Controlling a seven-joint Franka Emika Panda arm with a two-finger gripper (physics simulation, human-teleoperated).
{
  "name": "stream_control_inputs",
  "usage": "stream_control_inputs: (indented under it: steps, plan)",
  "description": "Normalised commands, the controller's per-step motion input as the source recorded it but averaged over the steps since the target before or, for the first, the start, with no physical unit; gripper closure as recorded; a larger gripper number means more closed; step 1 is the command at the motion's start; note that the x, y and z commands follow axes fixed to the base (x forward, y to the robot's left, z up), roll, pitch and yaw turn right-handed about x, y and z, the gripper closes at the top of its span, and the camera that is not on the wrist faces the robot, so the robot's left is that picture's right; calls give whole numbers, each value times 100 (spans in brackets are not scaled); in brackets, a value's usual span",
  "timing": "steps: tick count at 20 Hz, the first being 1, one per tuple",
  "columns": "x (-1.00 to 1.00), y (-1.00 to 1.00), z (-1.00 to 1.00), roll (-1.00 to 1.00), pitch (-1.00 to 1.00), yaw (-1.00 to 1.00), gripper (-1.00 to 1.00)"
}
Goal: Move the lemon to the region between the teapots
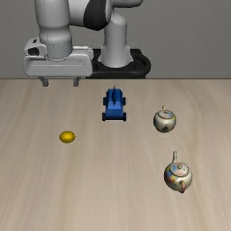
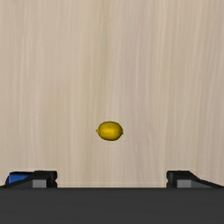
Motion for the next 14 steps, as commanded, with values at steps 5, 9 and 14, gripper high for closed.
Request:
stream_control_inputs:
  steps: [5, 9, 14]
  plan:
    - [0, 0, -100, 0, 0, 0, -100]
    - [0, 0, -100, 0, 0, 0, -100]
    - [0, 0, -100, 0, 0, 0, -100]
